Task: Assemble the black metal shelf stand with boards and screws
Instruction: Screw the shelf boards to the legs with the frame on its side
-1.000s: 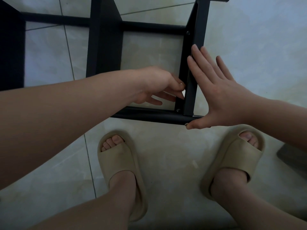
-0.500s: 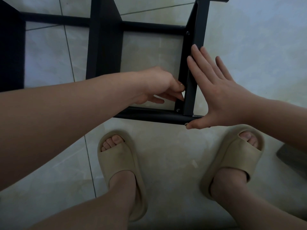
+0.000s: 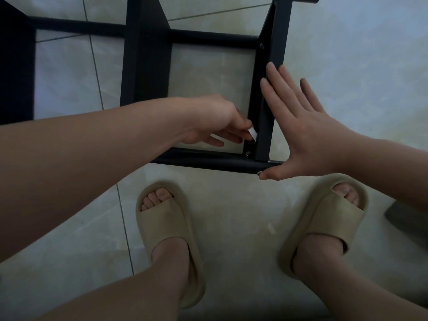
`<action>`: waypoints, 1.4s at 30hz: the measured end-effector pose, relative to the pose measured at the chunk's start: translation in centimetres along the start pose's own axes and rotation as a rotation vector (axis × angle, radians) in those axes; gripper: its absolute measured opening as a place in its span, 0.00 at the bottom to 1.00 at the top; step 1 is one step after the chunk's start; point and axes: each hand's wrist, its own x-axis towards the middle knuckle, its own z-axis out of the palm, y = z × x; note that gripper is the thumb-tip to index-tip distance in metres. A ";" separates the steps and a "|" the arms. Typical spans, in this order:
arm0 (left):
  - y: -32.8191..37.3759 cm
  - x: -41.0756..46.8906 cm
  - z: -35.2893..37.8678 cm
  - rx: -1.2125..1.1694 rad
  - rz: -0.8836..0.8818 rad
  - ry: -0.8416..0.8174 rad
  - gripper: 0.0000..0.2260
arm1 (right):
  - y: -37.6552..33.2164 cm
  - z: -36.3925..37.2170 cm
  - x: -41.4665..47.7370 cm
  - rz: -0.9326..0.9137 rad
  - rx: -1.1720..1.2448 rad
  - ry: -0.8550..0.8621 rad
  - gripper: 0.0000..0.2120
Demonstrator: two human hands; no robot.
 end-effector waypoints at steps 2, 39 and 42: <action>-0.2 0.0 0.0 0.019 0.005 0.024 0.04 | 0.0 0.0 0.0 0.000 0.001 -0.001 0.67; -1.7 -1.6 0.3 0.350 0.074 -0.007 0.04 | -0.1 0.0 0.1 0.001 0.003 -0.006 0.67; -1.7 -1.5 0.4 0.358 0.079 -0.014 0.04 | -0.1 0.0 0.1 0.003 0.005 -0.007 0.67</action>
